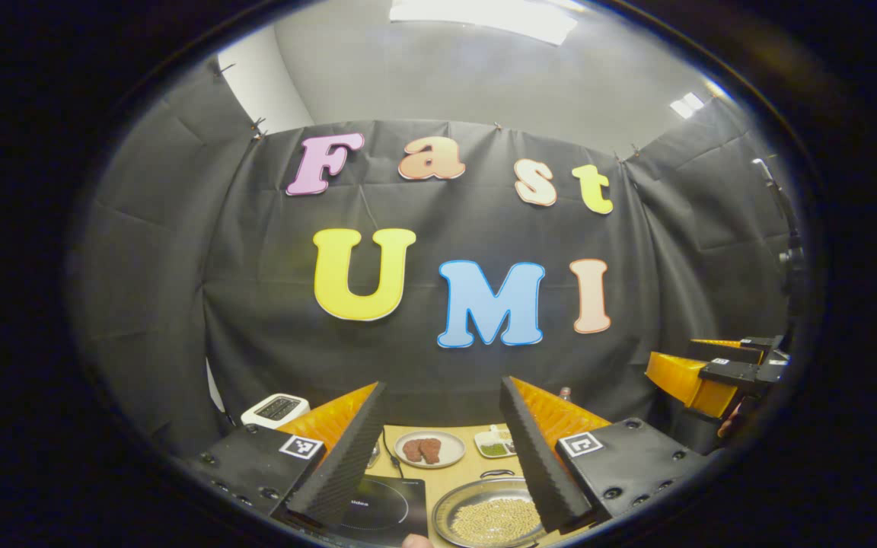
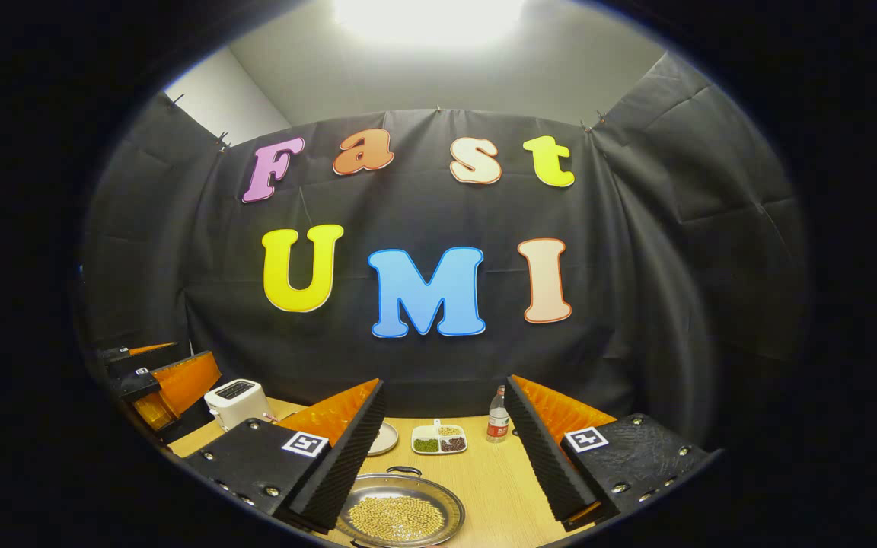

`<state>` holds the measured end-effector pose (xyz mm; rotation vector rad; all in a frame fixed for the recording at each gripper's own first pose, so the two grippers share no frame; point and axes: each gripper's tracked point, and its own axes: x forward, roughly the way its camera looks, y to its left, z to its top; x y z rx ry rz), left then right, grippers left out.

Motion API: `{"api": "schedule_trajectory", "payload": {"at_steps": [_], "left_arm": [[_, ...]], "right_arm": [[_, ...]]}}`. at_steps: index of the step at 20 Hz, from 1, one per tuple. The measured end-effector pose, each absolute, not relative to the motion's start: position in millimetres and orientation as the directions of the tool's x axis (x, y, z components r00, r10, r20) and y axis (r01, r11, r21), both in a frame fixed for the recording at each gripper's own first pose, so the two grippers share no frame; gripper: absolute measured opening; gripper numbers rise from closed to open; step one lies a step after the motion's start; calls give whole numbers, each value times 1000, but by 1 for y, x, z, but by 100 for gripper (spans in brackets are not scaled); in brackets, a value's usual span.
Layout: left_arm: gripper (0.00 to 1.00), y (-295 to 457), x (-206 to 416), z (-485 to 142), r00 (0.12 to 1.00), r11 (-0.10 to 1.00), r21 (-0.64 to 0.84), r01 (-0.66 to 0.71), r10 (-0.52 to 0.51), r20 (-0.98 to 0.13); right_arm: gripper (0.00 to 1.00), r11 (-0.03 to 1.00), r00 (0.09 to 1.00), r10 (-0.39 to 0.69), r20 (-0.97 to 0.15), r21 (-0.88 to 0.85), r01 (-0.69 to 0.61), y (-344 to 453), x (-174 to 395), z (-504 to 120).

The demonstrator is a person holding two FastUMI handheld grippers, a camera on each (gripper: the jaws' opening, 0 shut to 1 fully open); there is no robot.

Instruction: First push the handle of the pot to place it horizontally, then grasp the pot with both hands and set it on the induction cooktop.

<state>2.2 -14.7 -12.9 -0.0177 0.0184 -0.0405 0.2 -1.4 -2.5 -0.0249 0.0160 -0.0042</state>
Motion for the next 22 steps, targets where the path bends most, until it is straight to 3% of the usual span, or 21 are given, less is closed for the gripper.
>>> {"api": "schedule_trajectory", "payload": {"at_steps": [9,10,16,19,21,22], "left_arm": [[99,-2,3,-25,999,1000,-20,23,-24,-48],[95,-2,2,-26,998,1000,-21,21,-23,-52],[95,7,-2,-36,997,1000,-12,4,-5,-71],[95,11,-2,-42,997,1000,-19,-4,3,-83],[97,12,-1,-47,996,1000,-19,-8,6,-94],[97,13,0,-51,995,1000,-19,-11,9,-100]], "right_arm": [[97,1000,999,10,-46,-26,-12,5,0,-12],[97,1000,999,12,-53,-24,-13,5,0,-15],[97,1000,993,13,-119,-9,-14,3,1,-38],[91,1000,983,4,-182,-13,-7,-1,2,-59],[71,1000,971,-13,-237,-13,10,-5,0,-74],[66,1000,963,-19,-269,-15,15,-7,-1,-84]]}}
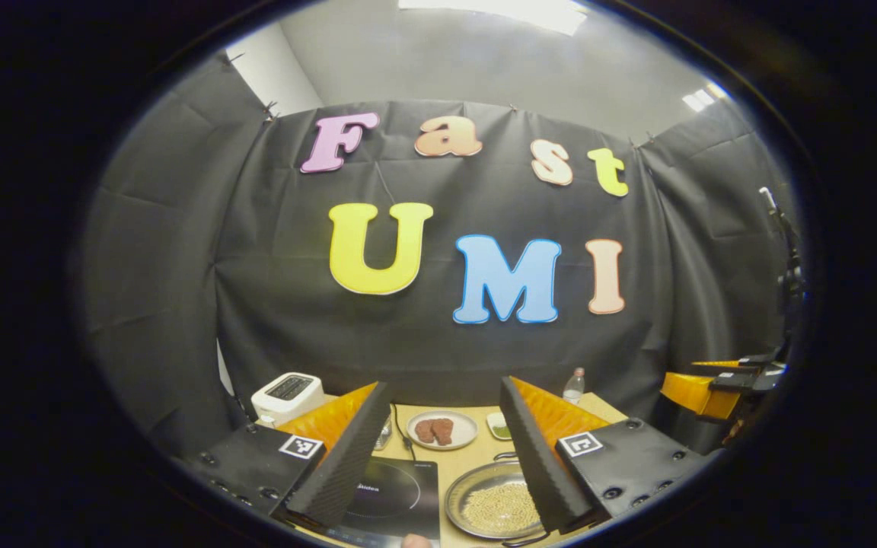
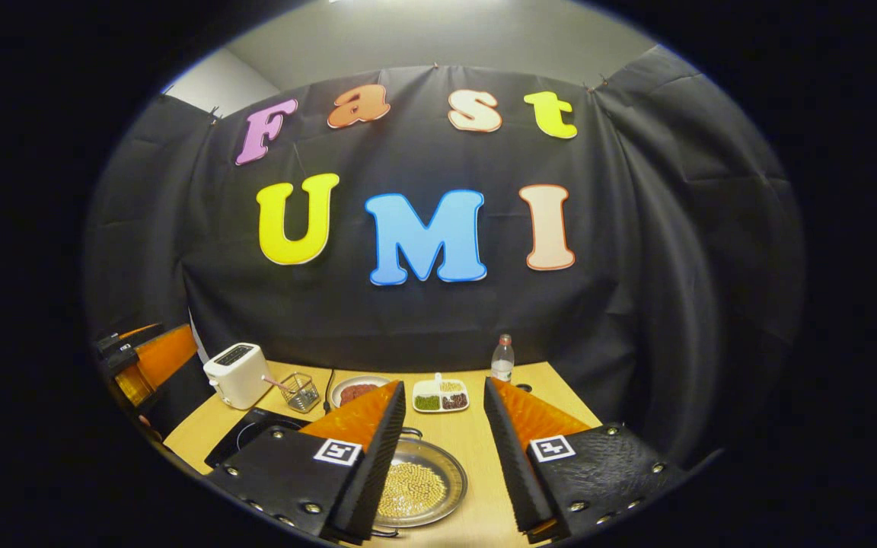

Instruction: First push the handle of the pot to place it horizontally, then grasp the pot with both hands and set it on the induction cooktop.

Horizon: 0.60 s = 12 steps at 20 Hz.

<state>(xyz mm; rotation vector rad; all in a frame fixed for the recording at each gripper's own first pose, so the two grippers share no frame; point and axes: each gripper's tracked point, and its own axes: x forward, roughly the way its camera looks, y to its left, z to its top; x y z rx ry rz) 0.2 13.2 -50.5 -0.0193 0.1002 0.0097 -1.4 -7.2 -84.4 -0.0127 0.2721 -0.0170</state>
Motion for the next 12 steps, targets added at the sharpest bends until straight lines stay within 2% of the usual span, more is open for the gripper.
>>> {"api": "schedule_trajectory", "payload": {"at_steps": [1,2,3,4,5,6,8,10,11,12], "left_arm": [[97,14,1,-53,994,1000,-18,-14,11,-106],[95,16,2,-57,994,1000,-19,-15,13,-112],[97,17,2,-60,993,1000,-19,-18,15,-120],[97,18,1,-62,992,1000,-18,-20,18,-125],[95,19,1,-64,991,1000,-17,-23,20,-131],[99,20,1,-67,990,1000,-16,-24,22,-138],[99,23,1,-73,988,1000,-11,-26,24,-152],[99,26,1,-80,986,1000,-8,-28,26,-166],[99,27,1,-82,985,1000,-8,-28,27,-173],[99,28,1,-84,983,1000,-8,-30,28,-179]], "right_arm": [[48,1000,953,-23,-303,-9,22,-9,-2,-93],[44,1000,940,-22,-340,0,23,-8,-4,-103],[33,1000,925,-18,-379,9,23,-8,-5,-114],[28,1000,907,2,-421,23,9,-5,-6,-127],[25,999,888,26,-459,36,-10,0,-8,-137],[25,998,869,51,-493,51,-30,4,-11,-150],[14,995,831,94,-549,77,-62,12,-16,-169],[14,994,798,107,-593,80,-73,13,-22,-189],[8,992,782,124,-611,94,-84,18,-23,-193],[9,990,765,137,-630,104,-92,22,-26,-200]]}}
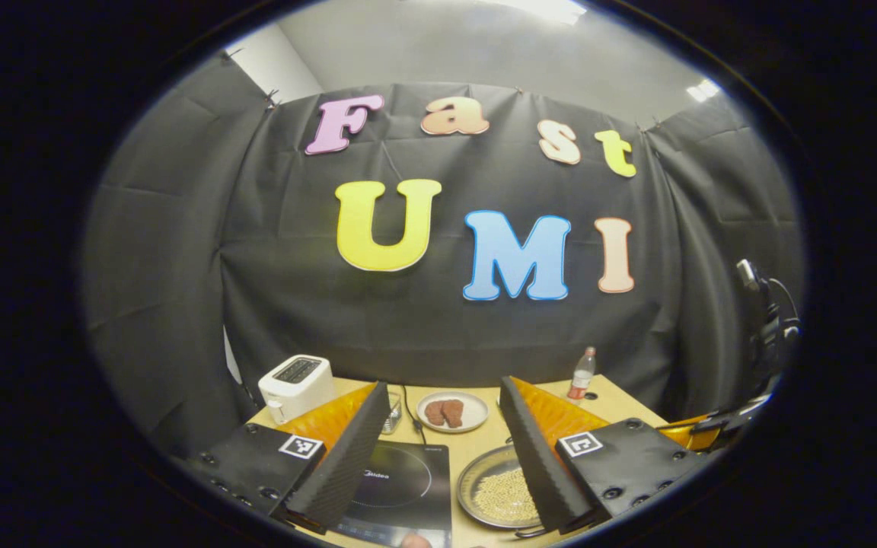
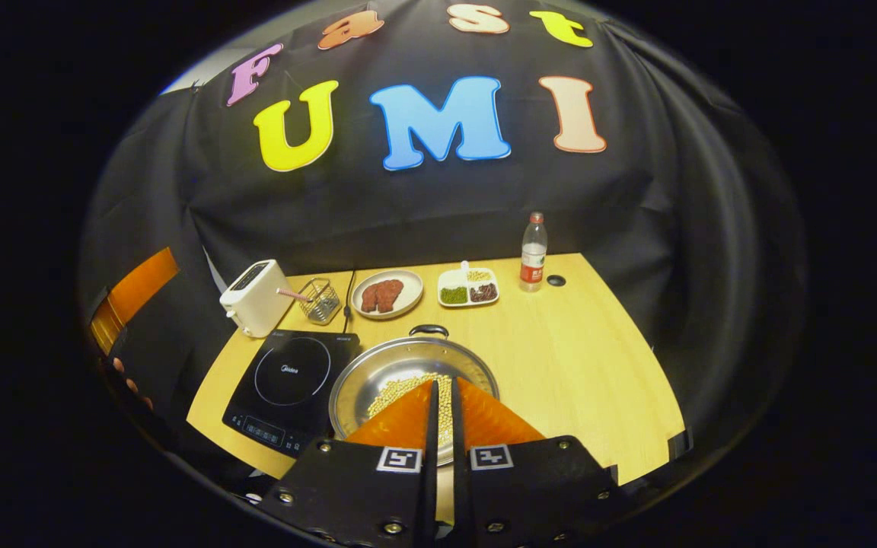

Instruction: First push the handle of the pot to place it horizontally, then grasp the pot with both hands and set it on the induction cooktop.

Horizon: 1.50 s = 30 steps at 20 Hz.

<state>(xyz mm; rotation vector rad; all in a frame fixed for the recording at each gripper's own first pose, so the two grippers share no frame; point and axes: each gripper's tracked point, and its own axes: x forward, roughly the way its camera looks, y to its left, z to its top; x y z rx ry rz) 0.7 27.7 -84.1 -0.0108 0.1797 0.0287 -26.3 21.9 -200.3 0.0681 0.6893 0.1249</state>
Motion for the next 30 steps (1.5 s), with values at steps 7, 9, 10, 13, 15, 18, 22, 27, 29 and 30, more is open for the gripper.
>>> {"api": "schedule_trajectory", "payload": {"at_steps": [7,9,10,13,15,18,22,27,29,30], "left_arm": [[97,34,-3,-97,976,999,3,-33,33,-215],[99,36,-3,-102,973,999,-1,-38,37,-228],[99,39,-9,-106,972,999,-2,-41,39,-233],[99,46,-10,-111,968,999,3,-51,50,-248],[97,53,-13,-117,963,998,6,-61,60,-262],[95,63,-17,-124,957,997,4,-79,77,-278],[95,75,-19,-132,949,994,-8,-105,98,-301],[95,90,-25,-137,941,990,-12,-139,129,-312],[95,99,-29,-138,938,987,-14,-159,147,-315],[96,103,-31,-139,936,985,-17,-169,155,-317]], "right_arm": [[1,981,643,195,-741,148,-127,42,-48,-243],[0,976,586,220,-780,183,-121,52,-53,-263],[1,973,556,230,-799,197,-120,55,-58,-272],[1,964,464,265,-845,244,-106,68,-69,-294],[0,958,411,285,-866,272,-93,78,-74,-307],[0,947,354,321,-878,310,-88,95,-79,-319],[0,935,278,355,-893,337,-111,125,-86,-338],[0,932,216,357,-909,332,-146,151,-91,-362],[0,935,209,346,-915,319,-153,156,-92,-369],[0,937,207,340,-917,313,-153,158,-91,-373]]}}
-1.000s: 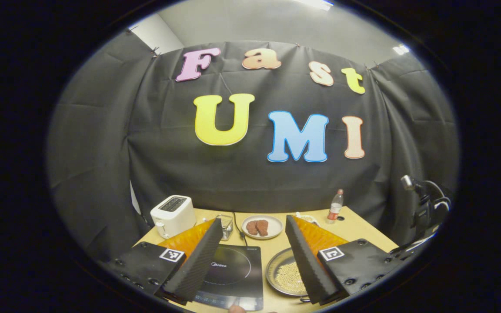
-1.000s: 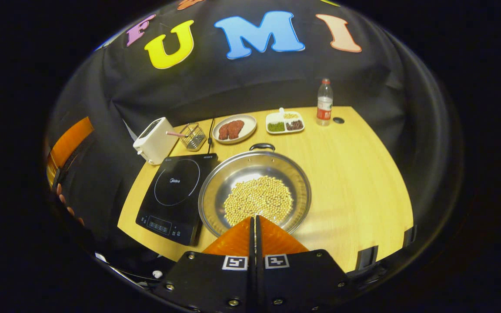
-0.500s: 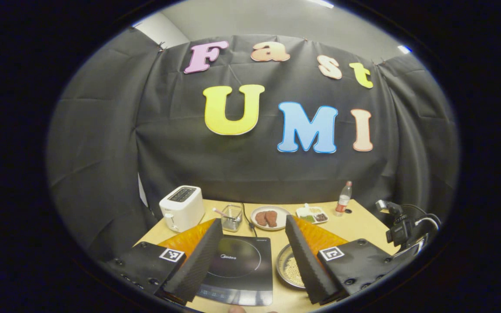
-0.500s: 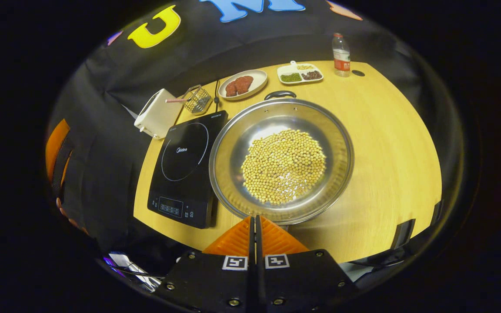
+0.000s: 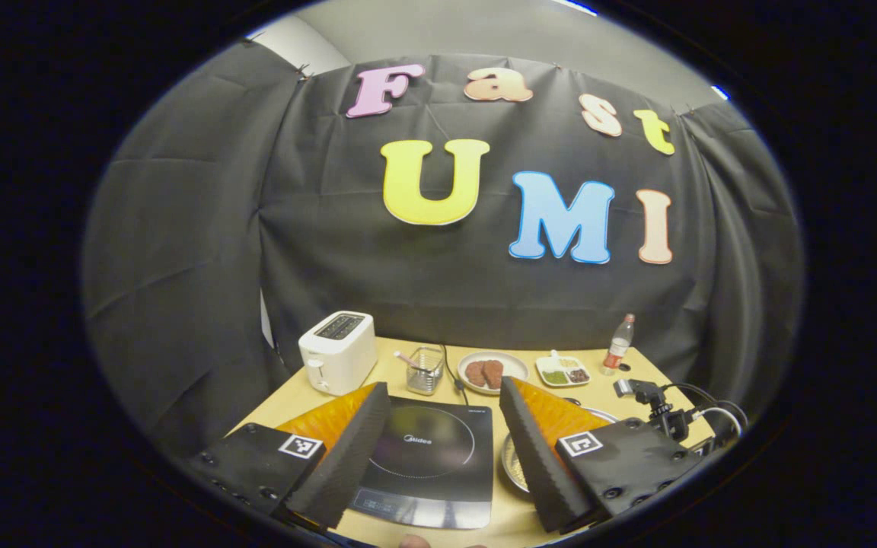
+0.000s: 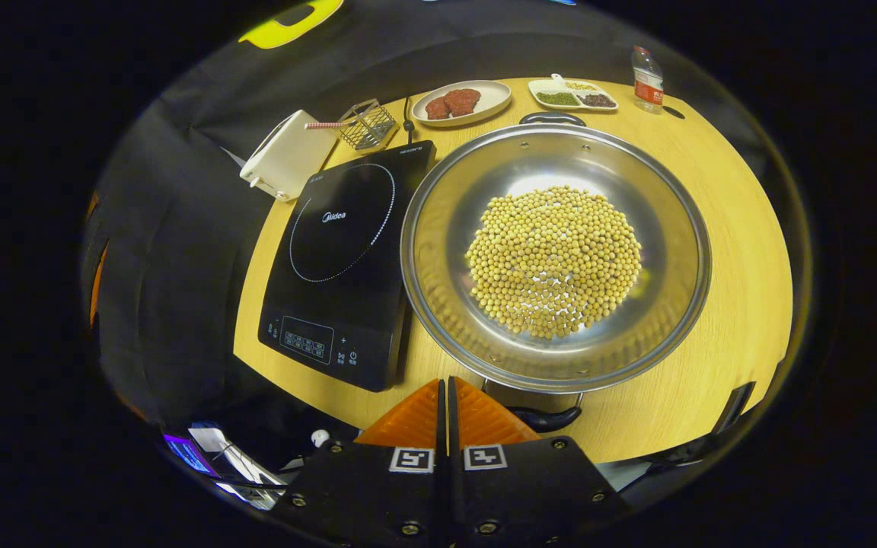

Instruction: First push the handle of the pot to place it horizontally, then grasp the pot with both hands and set it on the induction cooktop.

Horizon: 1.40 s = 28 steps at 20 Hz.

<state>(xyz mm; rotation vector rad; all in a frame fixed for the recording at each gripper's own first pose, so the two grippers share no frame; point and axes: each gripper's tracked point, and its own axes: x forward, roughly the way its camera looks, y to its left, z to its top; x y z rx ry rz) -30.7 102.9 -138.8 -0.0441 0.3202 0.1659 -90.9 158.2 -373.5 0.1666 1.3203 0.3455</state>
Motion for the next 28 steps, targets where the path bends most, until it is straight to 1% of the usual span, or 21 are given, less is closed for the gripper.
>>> {"api": "schedule_trajectory", "payload": {"at_steps": [5,7,8,12,13,14,15,16,18,19,23,24,26,28], "left_arm": [[95,115,-38,-136,932,978,-27,-206,188,-309],[97,117,-38,-136,932,978,-18,-208,192,-306],[95,116,-38,-137,933,979,-17,-205,190,-307],[95,105,-35,-138,937,983,-19,-183,169,-307],[97,103,-35,-139,938,984,-18,-176,162,-307],[96,100,-35,-139,939,986,-17,-169,155,-306],[96,98,-34,-139,941,987,-16,-162,149,-305],[99,96,-33,-139,942,988,-16,-155,143,-305],[99,91,-30,-139,944,990,-20,-143,130,-304],[97,88,-28,-140,945,990,-23,-136,122,-305],[97,79,-20,-138,949,994,-26,-105,92,-300],[95,76,-17,-140,950,995,-25,-96,84,-301],[95,69,-13,-141,950,997,-23,-80,69,-305],[99,61,-8,-141,951,998,-26,-61,50,-306]], "right_arm": [[0,949,194,305,-932,280,-146,157,-94,-397],[0,945,198,322,-926,305,-116,159,-95,-398],[0,945,202,326,-923,311,-105,158,-94,-398],[0,942,220,332,-917,333,-33,151,-93,-399],[0,940,222,335,-916,340,-14,149,-93,-399],[0,940,224,334,-916,342,1,145,-92,-399],[0,941,227,328,-917,339,12,141,-92,-400],[0,942,232,319,-919,333,23,136,-92,-400],[0,945,240,305,-921,325,46,126,-91,-401],[0,944,243,302,-922,325,60,123,-92,-401],[0,945,255,275,-927,309,107,102,-92,-403],[0,945,258,267,-929,305,121,96,-92,-404],[0,942,257,251,-933,296,156,84,-94,-405],[0,941,258,236,-937,286,179,73,-93,-407]]}}
